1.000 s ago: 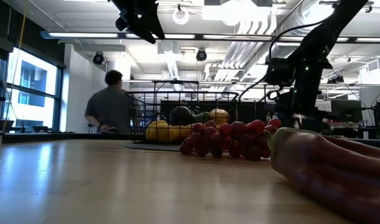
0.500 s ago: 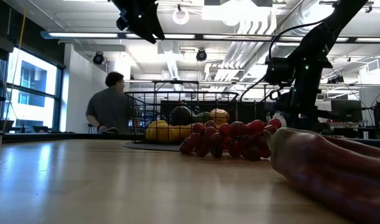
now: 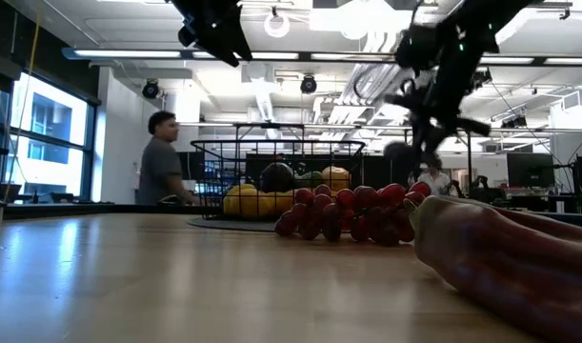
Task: Build produce basket
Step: Put the purple eggplant into the black wire basket
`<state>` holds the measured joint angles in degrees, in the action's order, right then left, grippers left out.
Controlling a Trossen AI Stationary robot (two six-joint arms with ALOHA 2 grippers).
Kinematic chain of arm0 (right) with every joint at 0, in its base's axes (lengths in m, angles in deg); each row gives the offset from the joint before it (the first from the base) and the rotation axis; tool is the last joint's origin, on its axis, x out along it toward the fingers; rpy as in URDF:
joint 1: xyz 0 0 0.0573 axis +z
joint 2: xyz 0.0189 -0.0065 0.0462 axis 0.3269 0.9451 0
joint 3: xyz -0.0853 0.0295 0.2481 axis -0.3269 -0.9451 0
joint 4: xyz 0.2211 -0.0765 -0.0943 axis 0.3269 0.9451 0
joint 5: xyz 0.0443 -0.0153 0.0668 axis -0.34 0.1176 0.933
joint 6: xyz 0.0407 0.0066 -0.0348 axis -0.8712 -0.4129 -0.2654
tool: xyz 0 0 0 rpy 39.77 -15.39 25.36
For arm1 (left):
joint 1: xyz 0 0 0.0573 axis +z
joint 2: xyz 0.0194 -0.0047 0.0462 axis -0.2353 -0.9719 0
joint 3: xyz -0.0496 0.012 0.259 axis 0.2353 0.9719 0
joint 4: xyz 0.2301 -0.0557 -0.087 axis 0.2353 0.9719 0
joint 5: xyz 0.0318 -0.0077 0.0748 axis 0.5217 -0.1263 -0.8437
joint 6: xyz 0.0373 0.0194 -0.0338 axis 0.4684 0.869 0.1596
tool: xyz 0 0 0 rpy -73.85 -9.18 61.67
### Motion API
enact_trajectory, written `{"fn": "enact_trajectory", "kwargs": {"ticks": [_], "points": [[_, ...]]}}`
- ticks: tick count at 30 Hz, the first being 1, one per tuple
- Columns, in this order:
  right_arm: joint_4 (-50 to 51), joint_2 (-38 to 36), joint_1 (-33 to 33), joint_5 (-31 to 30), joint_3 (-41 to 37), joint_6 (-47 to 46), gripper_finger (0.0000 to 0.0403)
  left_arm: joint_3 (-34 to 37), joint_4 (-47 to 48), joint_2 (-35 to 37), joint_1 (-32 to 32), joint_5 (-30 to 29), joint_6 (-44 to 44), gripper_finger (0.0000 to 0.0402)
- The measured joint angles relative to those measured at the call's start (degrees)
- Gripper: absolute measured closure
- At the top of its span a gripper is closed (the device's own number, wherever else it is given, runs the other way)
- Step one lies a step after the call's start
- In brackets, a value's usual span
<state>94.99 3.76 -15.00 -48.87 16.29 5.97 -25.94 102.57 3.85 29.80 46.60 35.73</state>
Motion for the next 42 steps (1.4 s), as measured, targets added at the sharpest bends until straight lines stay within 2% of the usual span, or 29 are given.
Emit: {"fn": "enact_trajectory", "kwargs": {"ticks": [9,13,20,26,42], "points": [[0.5,-0.8,3.2,-5.4,12.0,2.3,0.0358,0.0,0.0,0.0,0.0,0.0,1.5,0.0142],[-2.8,-0.8,4.3,-7.0,14.9,3.8,0.0358,0.0,0.0,0.0,0.0,0.0,1.5,0.0142],[-16.9,0.6,7.0,-7.0,15.1,3.9,0.0357,0.0,0.0,0.0,0.0,0.0,1.5,0.0142],[-28.0,5.9,9.6,-4.0,15.1,3.4,0.0357,0.0,0.0,0.0,0.0,0.0,1.5,0.0142],[-29.5,17.9,13.1,-0.9,15.1,-2.4,0.0357,0.0,0.0,0.0,0.0,0.0,1.5,0.0142]]}}
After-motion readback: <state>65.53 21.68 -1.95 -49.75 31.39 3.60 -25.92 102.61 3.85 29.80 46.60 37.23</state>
